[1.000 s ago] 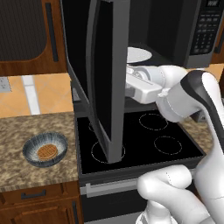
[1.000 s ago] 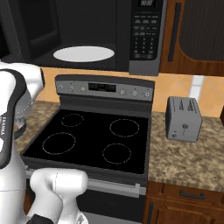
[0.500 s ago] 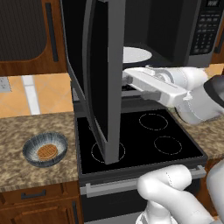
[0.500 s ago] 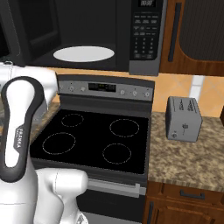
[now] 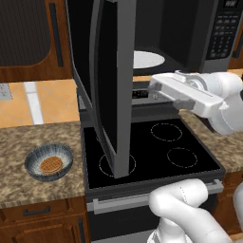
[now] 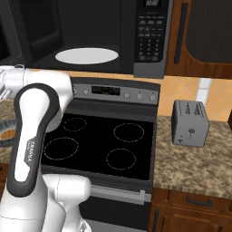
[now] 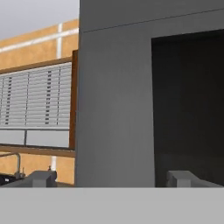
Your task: Open the microwave, place the bowl with waffle inside the microwave, then close the microwave door and turn it on.
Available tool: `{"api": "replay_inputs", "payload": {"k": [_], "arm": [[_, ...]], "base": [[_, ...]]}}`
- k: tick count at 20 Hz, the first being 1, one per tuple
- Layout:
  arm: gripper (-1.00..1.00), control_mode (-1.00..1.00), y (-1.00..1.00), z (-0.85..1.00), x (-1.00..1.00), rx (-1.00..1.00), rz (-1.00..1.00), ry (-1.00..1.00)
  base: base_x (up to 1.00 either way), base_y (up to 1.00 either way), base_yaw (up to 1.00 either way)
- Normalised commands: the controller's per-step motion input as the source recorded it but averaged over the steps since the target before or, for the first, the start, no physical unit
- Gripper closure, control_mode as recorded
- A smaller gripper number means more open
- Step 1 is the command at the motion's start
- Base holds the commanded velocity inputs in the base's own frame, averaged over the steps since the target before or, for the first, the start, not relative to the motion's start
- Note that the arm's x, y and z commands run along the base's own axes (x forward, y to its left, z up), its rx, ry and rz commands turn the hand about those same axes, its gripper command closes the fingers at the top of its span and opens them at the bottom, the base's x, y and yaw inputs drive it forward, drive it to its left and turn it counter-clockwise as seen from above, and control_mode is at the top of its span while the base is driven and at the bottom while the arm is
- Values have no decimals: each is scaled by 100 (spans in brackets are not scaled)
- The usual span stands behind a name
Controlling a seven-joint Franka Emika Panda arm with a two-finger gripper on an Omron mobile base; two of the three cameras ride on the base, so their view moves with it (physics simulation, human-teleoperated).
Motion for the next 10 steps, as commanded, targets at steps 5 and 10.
{"api": "replay_inputs", "payload": {"k": [5, 10], "arm": [[-100, -100, -62, -37, -35, -7, -7, 1], [-100, -100, -83, -65, -26, -14, -11, 3]], "base": [[0, 0, 0], [0, 0, 0]]}}
